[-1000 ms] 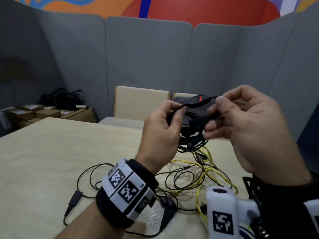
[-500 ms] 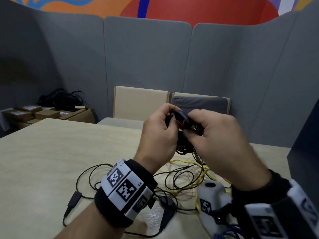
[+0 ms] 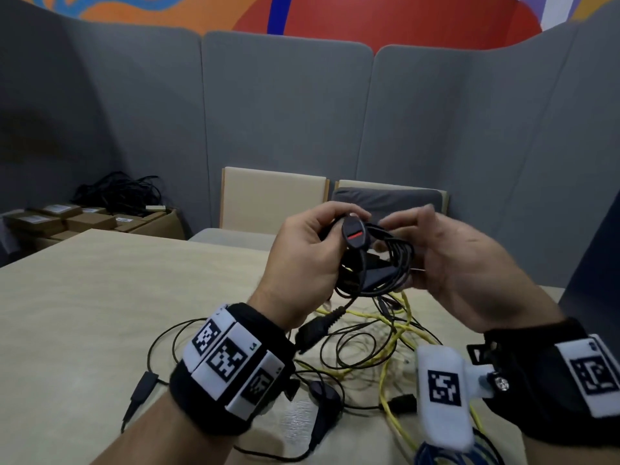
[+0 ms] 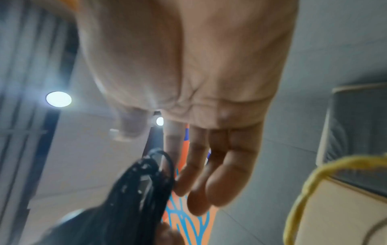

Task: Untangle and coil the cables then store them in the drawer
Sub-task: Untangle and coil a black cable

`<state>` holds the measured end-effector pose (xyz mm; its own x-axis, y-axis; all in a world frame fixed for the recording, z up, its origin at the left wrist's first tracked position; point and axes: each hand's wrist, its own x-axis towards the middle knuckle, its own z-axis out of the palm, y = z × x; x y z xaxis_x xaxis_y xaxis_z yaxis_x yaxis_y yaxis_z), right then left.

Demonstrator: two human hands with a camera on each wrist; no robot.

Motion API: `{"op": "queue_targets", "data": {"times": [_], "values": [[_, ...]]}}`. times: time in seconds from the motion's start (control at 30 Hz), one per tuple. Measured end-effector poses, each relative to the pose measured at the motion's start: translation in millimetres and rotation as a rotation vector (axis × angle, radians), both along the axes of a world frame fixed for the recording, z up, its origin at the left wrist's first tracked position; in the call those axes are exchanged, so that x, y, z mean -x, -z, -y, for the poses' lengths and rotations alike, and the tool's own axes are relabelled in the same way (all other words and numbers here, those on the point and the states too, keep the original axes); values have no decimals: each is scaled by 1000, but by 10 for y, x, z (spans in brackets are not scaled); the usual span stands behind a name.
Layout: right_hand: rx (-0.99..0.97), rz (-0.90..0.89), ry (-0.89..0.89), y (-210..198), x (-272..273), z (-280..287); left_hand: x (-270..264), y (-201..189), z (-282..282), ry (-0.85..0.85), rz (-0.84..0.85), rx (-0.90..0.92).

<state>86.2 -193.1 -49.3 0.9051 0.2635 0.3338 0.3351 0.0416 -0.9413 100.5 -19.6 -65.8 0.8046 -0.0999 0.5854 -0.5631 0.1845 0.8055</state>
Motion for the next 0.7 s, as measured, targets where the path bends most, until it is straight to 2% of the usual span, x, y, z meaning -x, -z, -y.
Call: {"op": "queue_targets", "data": {"times": [0.07,0.13,0.17,0.27,0.33,0.4,0.57,0.63,0.7], "values": [[158,164,86,-88,81,-6,-50,20,-14,-29,-44,12],[400,365,248,-175,191,-18,-87,39,-11,-86,-44,5],[514,409,299,-222,255,-66,-97,47,-12,-122,-29,-2],[793,368,225,-271,384,-243,-112,62,-17,-201,4,-23],[838,330,171,-235,366,-264,-121,76,-13,-228,19,-38],[755,348,209,-232,336,-243,-133,82,-26,-226,17,-38],[38,300,276,-292,329,-226,-75,69,1,-224,103,-132],[11,353,326,-276,307,-235,-38,77,36,-222,120,-170],[107,346,349,-264,297,-235,-36,92,55,-215,102,-165]]}}
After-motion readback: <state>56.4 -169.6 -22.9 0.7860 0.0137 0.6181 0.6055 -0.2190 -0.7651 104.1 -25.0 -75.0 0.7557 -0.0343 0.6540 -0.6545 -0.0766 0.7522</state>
